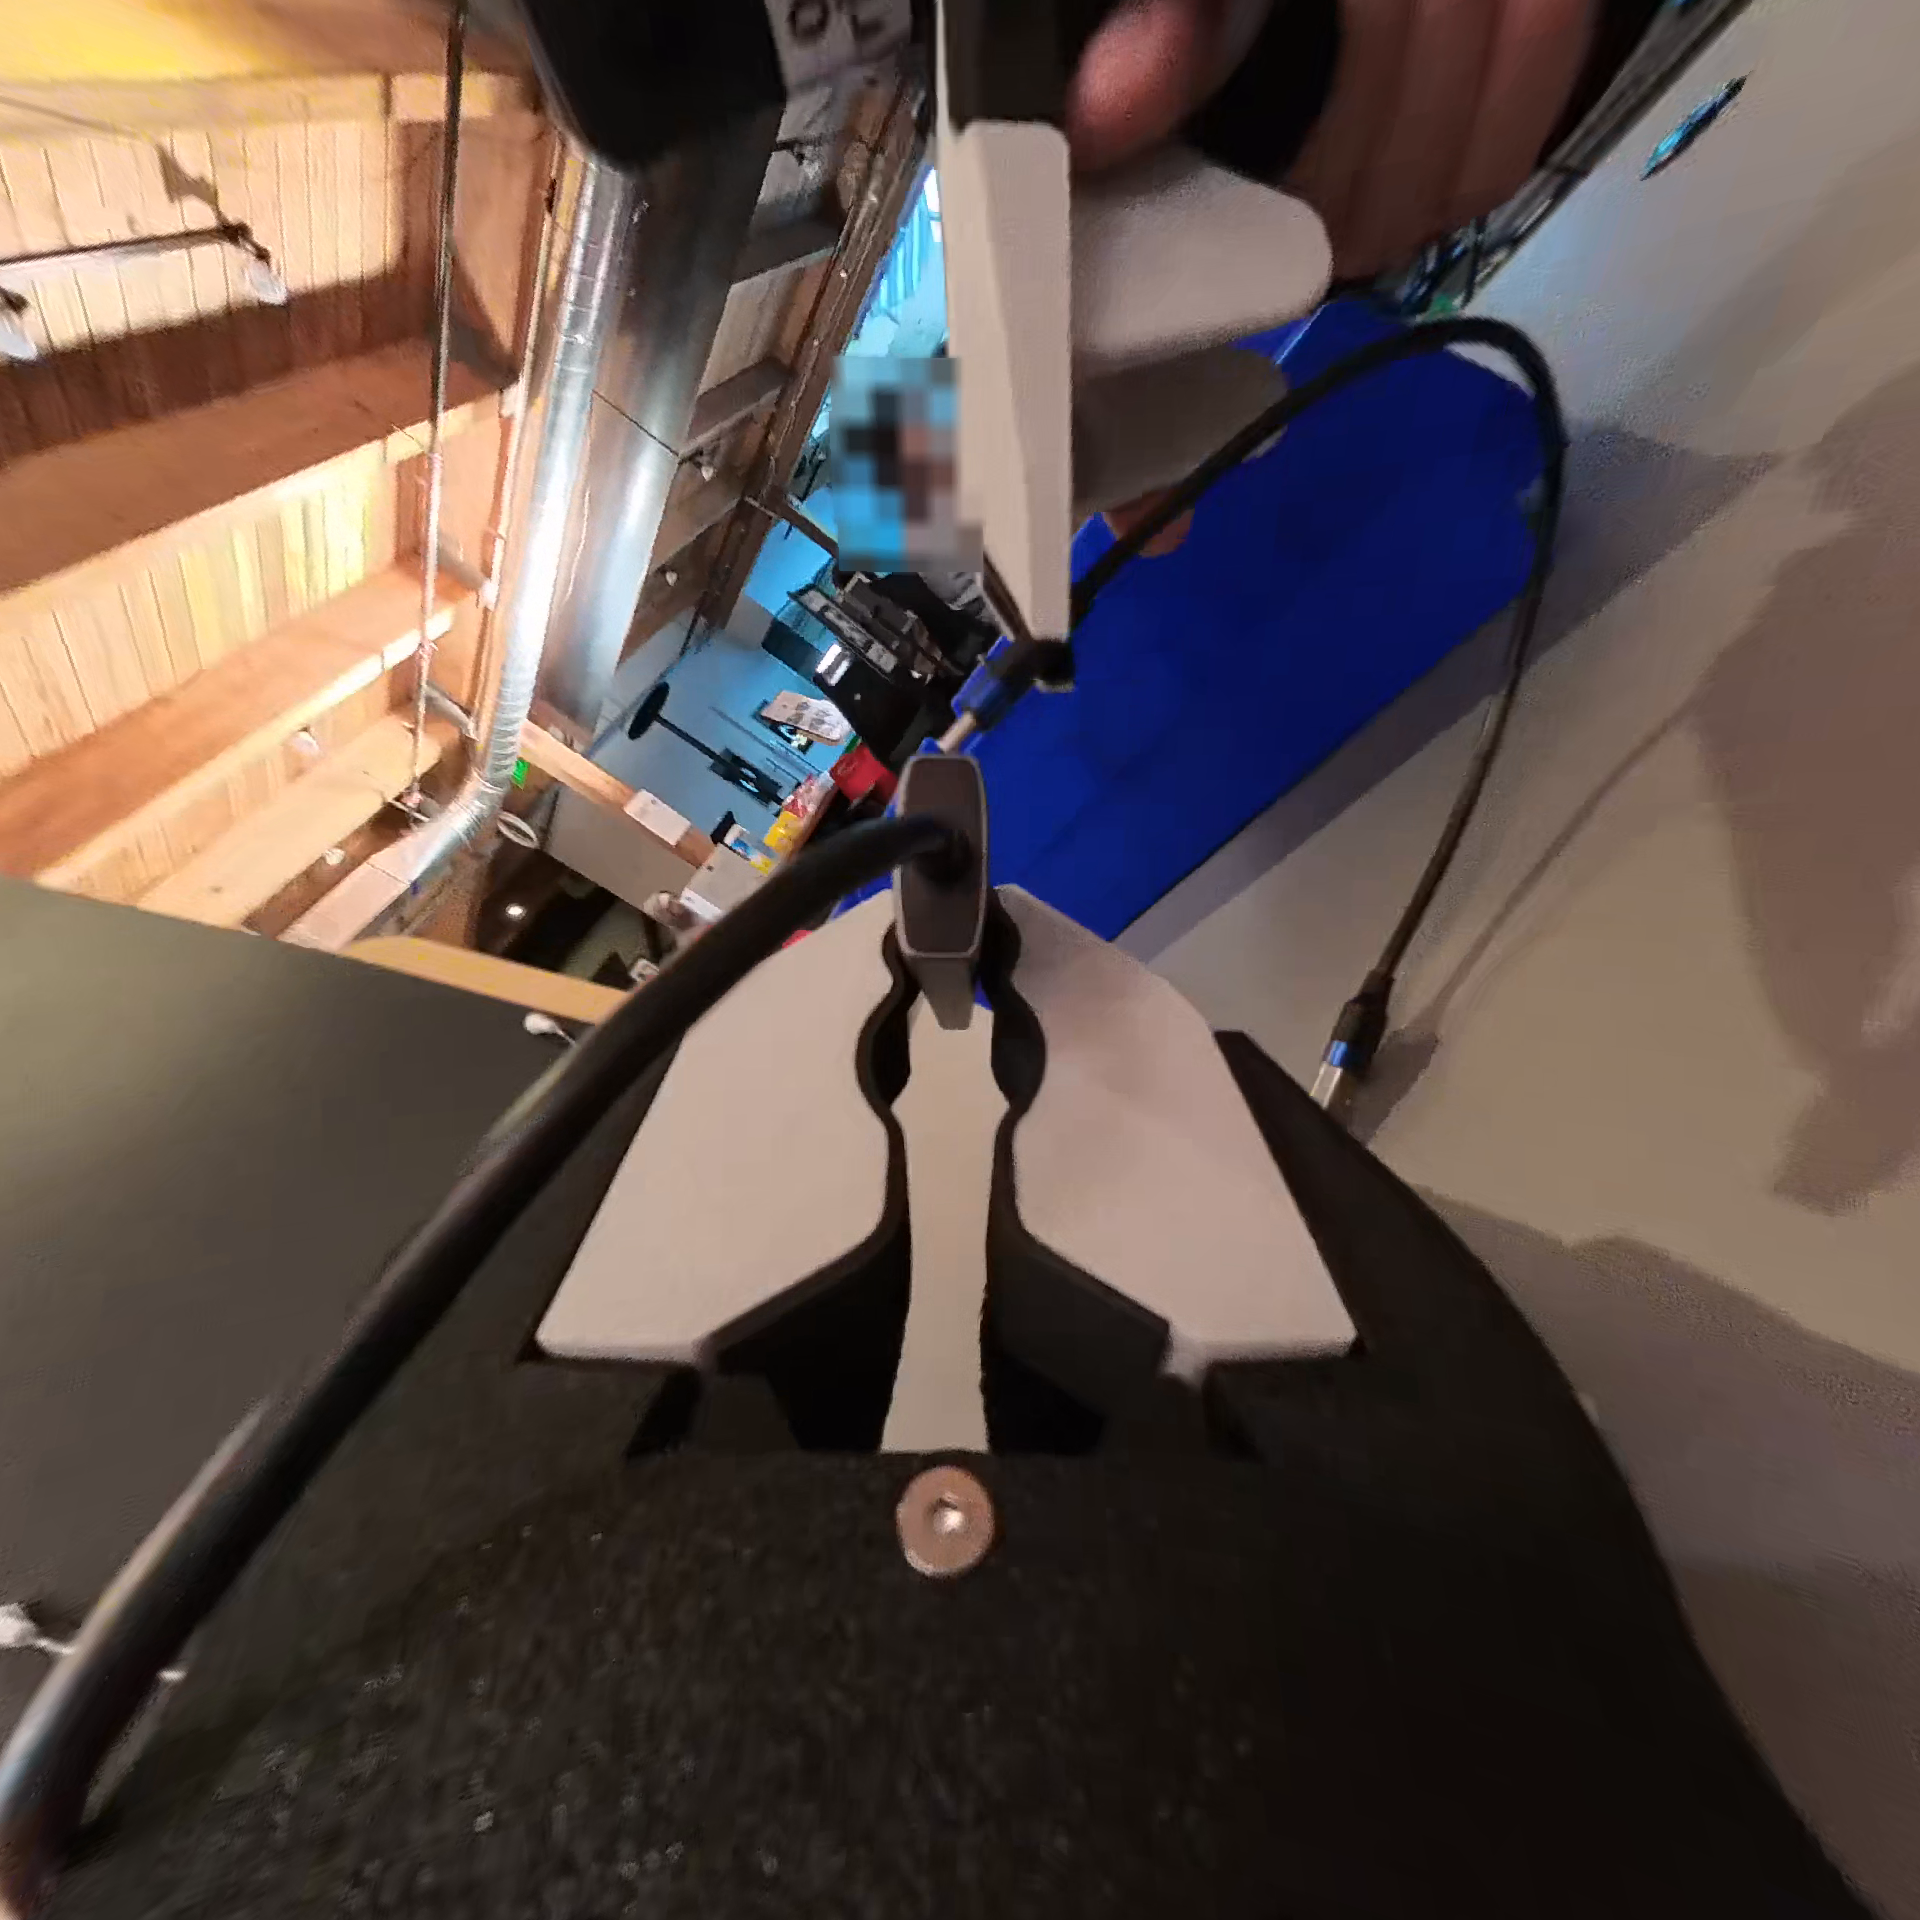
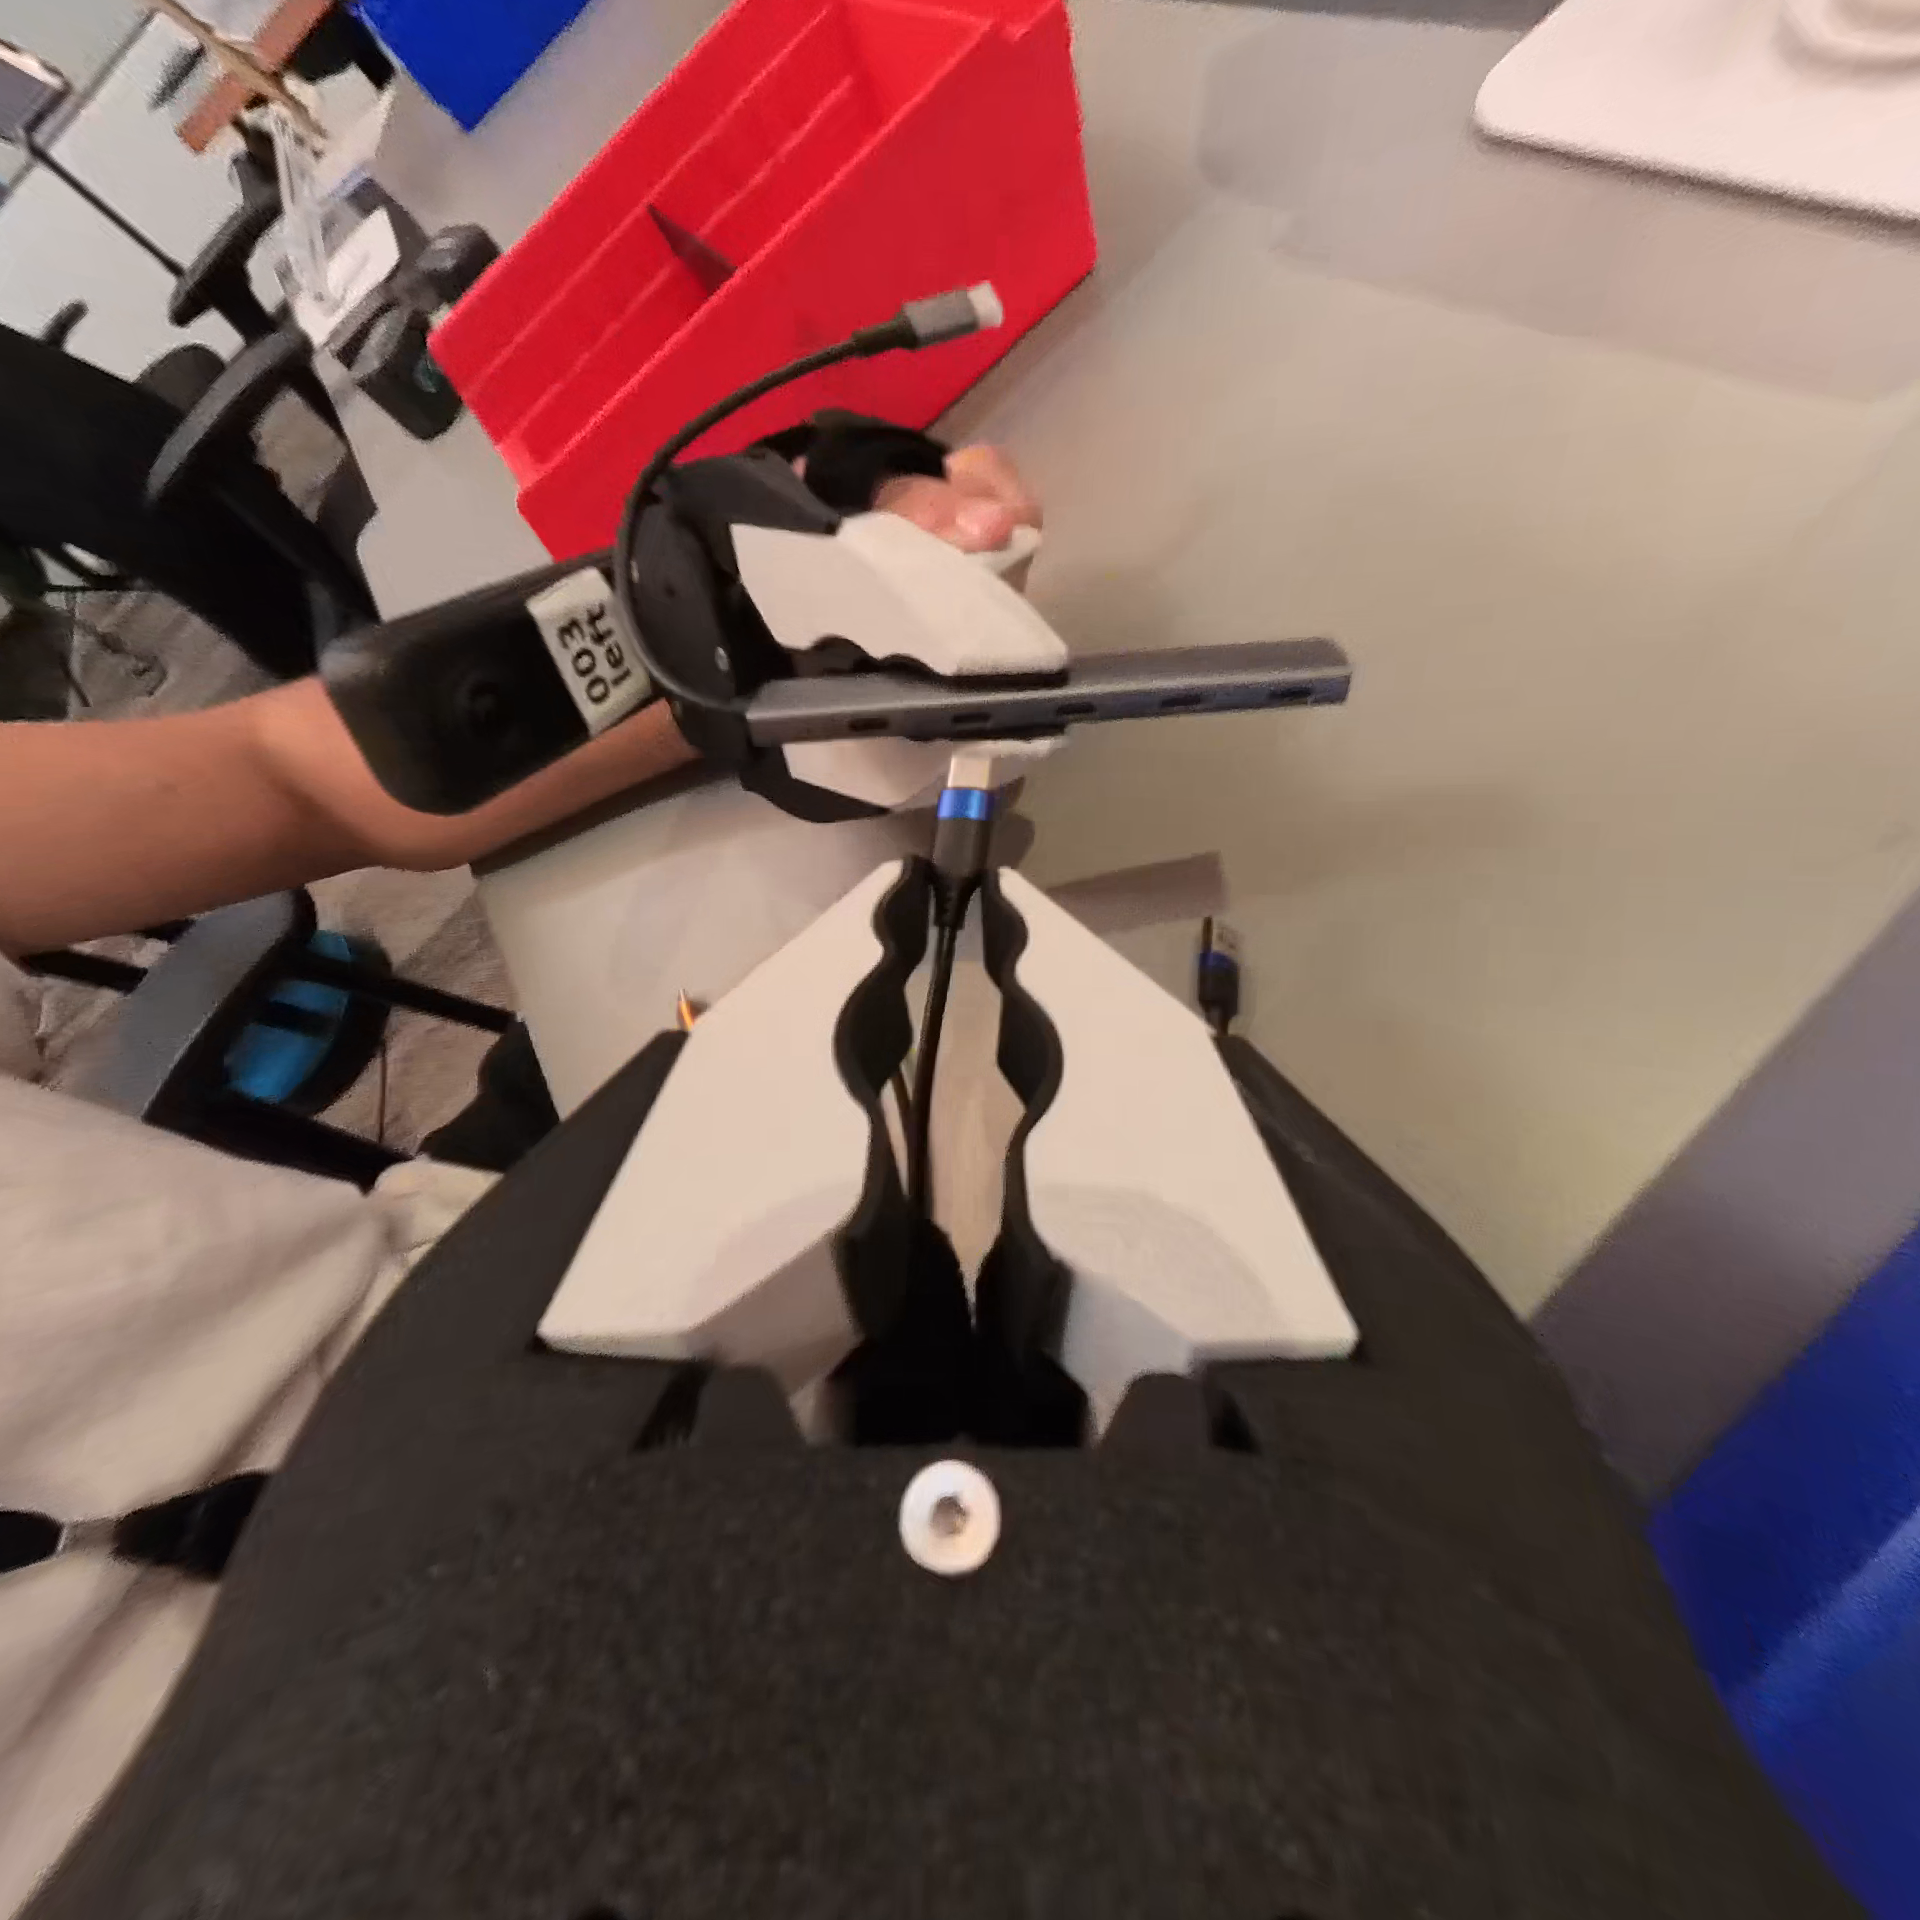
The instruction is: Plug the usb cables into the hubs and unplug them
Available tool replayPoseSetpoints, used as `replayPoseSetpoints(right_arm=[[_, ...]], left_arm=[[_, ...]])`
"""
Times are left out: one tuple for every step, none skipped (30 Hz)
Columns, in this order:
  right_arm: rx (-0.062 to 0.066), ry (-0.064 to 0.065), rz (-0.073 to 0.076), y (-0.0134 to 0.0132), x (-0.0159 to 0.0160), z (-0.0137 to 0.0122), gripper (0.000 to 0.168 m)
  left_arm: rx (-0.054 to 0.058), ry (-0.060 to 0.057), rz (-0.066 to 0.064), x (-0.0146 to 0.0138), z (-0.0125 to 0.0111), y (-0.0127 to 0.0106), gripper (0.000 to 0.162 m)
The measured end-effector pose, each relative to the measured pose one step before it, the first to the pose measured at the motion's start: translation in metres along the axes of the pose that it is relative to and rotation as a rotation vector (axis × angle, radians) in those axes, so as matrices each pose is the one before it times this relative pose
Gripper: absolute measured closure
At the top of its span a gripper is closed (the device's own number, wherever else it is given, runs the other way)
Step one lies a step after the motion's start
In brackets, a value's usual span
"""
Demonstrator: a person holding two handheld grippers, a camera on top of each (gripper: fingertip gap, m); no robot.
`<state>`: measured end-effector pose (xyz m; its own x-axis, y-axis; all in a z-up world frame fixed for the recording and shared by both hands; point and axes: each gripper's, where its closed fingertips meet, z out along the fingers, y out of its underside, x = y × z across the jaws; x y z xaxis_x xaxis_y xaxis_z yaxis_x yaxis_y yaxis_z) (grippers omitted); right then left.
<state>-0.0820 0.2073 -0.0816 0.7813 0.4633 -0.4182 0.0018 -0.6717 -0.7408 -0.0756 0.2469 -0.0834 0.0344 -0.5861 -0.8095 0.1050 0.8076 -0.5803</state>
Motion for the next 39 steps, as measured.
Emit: replayPoseSetpoints(right_arm=[[-0.019, 0.0087, -0.0027, 0.00475, 0.00217, 0.00152, 0.16], [-0.0114, -0.0027, 0.0021, 0.00343, 0.00016, 0.00172, 0.16], [-0.003, -0.0211, 0.0109, 0.00158, -0.00252, 0.00147, 0.16], [-0.0014, -0.0161, 0.0081, 0.00085, -0.00187, 0.00137, 0.16], [-0.008, -0.0003, 0.0028, 0.00155, 0.00042, 0.00146, 0.16], [-0.0103, -0.0019, -0.0024, 0.00199, 0.00009, 0.00151, 0.16], [-0.0005, -0.0141, 0.0019, 0.00076, -0.00183, 0.00121, 0.16], [0.0034, -0.0127, 0.0084, 0.00002, -0.0013, 0.0007, 0.16], [-0.0027, 0.0015, 0.0036, 0.00101, 0.00111, 0.0002, 0.16], [0.0002, 0.0079, -0.0022, 0.00054, 0.00193, 0.0, 0.16], [0.0012, 0.0022, 0.0018, 0.00019, 0.00111, -0.00007, 0.16], [0.0011, 0.0003, 0.0039, 0.00014, 0.00082, -0.00009, 0.16], [-0.0004, -0.0019, 0.0009, 0.0002, 0.00018, 0.00009, 0.16], [0.002, -0.0042, 0.0003, -0.00028, -0.00047, -0.00016, 0.16], [-0.0027, 0.001, 0.0009, 0.0003, 0.00017, 0.00021, 0.16], [-0.0056, 0.0058, -0.0041, 0.0007, 0.00059, 0.00053, 0.16], [-0.0041, 0.0039, -0.0032, 0.0007, 0.00028, 0.00052, 0.16], [-0.0021, 0.0004, 0.0001, 0.00027, -0.00013, 0.00057, 0.16], [0.0024, 0.0046, -0.0003, -0.0004, 0.00071, 0.00021, 0.16], [-0.0007, 0.0073, 0.0022, 0.0001, 0.00161, 0.00005, 0.16], [-0.0037, 0.0, 0.0016, 0.00072, 0.00053, 0.00003, 0.16], [-0.0077, 0.0, 0.0013, 0.00133, 0.00038, 0.00018, 0.16], [-0.0096, 0.0013, -0.001, 0.00172, 0.00011, 0.00039, 0.16], [-0.0105, -0.0033, -0.0014, 0.00184, -0.00091, 0.00048, 0.16], [-0.0143, 0.0018, -0.0014, 0.00225, -0.00019, 0.00067, 0.16], [-0.01, 0.0033, -0.0043, 0.00168, 0.00016, 0.00029, 0.16], [-0.0073, -0.0001, 0.0002, 0.00112, -0.00032, -0.00007, 0.16], [-0.0031, -0.0001, 0.0, 0.00051, -0.00016, -0.00037, 0.16], [-0.0062, 0.0008, 0.0003, 0.0008, -0.00013, -0.00054, 0.16], [-0.0159, 0.0044, -0.0045, 0.00228, 0.0001, -0.00041, 0.16], [-0.0215, 0.0064, -0.0123, 0.00286, -0.00021, -0.00064, 0.16], [-0.0238, 0.0044, -0.0136, 0.00295, -0.00086, -0.00063, 0.16], [-0.0271, 0.0046, -0.0144, 0.00352, -0.00129, -0.00072, 0.16], [-0.0203, 0.01, -0.0169, 0.0024, -0.0007, -0.001, 0.161], [-0.0122, 0.012, -0.015, 0.00113, -0.00038, -0.00108, 0.161], [-0.0059, 0.0068, -0.0114, 0.00036, -0.00097, -0.00113, 0.161], [0.0, 0.0041, -0.0065, -0.00056, -0.0008, -0.00127, 0.161], [0.0037, 0.0018, -0.005, -0.00113, -0.00052, -0.00147, 0.161], [0.0003, 0.0008, -0.0046, -0.00016, -0.00003, -0.00134, 0.161]], left_arm=[[0.0035, -0.0027, 0.0142, 0.00115, 0.00034, -0.00222, 0.152], [0.0018, 0.0055, 0.0127, 0.00193, 0.00046, -0.00129, 0.152], [0.0003, 0.0021, 0.0165, 0.00155, 0.00028, -0.00041, 0.152], [0.0001, 0.0034, 0.0164, 0.00161, 0.00035, -0.00024, 0.152], [0.0009, 0.0069, 0.012, 0.00188, 0.00043, -0.00033, 0.152], [0.002, 0.005, 0.0116, 0.00173, 0.00045, -0.00082, 0.152], [0.0015, 0.0059, 0.014, 0.00202, 0.00042, -0.00079, 0.152], [-0.0002, 0.0067, 0.0157, 0.00218, 0.00042, -0.00071, 0.152], [-0.0022, 0.0035, 0.0131, 0.00156, 0.00028, -0.00025, 0.152], [-0.0024, 0.001, 0.0074, 0.00069, 0.00023, 0.00025, 0.152], [0.0014, 0.0023, 0.0039, 0.00051, 0.00011, -0.00026, 0.152], [0.0005, 0.0009, 0.0028, 0.00028, 0.00014, -0.00009, 0.152], [-0.0007, 0.0013, 0.0028, 0.00047, 0.00013, 0.00026, 0.152], [-0.0013, 0.0043, 0.0035, 0.00099, 0.00017, 0.00044, 0.152], [-0.0019, 0.0031, 0.005, 0.00103, 0.00025, 0.00034, 0.152], [-0.0005, -0.002, 0.0062, 0.0002, 0.00018, -0.00013, 0.152], [-0.0006, -0.0002, 0.0025, 0.00002, 0.00018, -0.00012, 0.152], [0.0013, -0.0001, -0.001, -0.00003, 0.0, -0.00022, 0.152], [0.0031, -0.0004, 0.0, -0.00005, 0.00002, -0.00043, 0.152], [0.0017, 0.0023, 0.0018, 0.00048, 0.00004, -0.00041, 0.152], [-0.0006, 0.0018, 0.0043, 0.00064, 0.00019, -0.00021, 0.152], [-0.0019, 0.0036, 0.0081, 0.00114, 0.00019, 0.0, 0.152], [-0.0017, 0.0055, 0.012, 0.00151, 0.00023, -0.00018, 0.152], [-0.0018, 0.0043, 0.0147, 0.0015, 0.00013, -0.00024, 0.152], [-0.0004, 0.0034, 0.0125, 0.0014, 0.00026, -0.00063, 0.152], [0.0006, 0.0036, 0.0088, 0.00123, 0.00013, -0.00078, 0.152], [0.0004, 0.0035, 0.009, 0.00112, 0.0001, -0.00058, 0.152], [0.0009, 0.0006, 0.013, 0.00056, -0.00006, -0.00064, 0.152], [0.0002, 0.0023, 0.0156, 0.00074, -0.00009, -0.00072, 0.152], [0.0013, 0.0094, 0.0167, 0.00184, 0.0, -0.00099, 0.152], [0.003, 0.011, 0.0214, 0.0025, 0.00002, -0.00173, 0.152], [0.0039, 0.0077, 0.0245, 0.00238, 0.0001, -0.00257, 0.152], [0.0035, 0.0065, 0.0217, 0.00179, 0.00024, -0.00307, 0.152], [0.0013, 0.0039, 0.0189, 0.00106, 0.0003, -0.00286, 0.152], [-0.0018, 0.0014, 0.0178, 0.00067, 0.00024, -0.00218, 0.152], [-0.0008, 0.0025, 0.0152, 0.00068, 0.00021, -0.00159, 0.152], [0.0021, 0.0043, 0.0113, 0.00109, 0.00007, -0.00164, 0.152], [0.0009, 0.0051, 0.0077, 0.00119, 0.00026, -0.0013, 0.152], [-0.0031, 0.0005, 0.004, 0.00043, 0.00037, -0.00083, 0.152]])
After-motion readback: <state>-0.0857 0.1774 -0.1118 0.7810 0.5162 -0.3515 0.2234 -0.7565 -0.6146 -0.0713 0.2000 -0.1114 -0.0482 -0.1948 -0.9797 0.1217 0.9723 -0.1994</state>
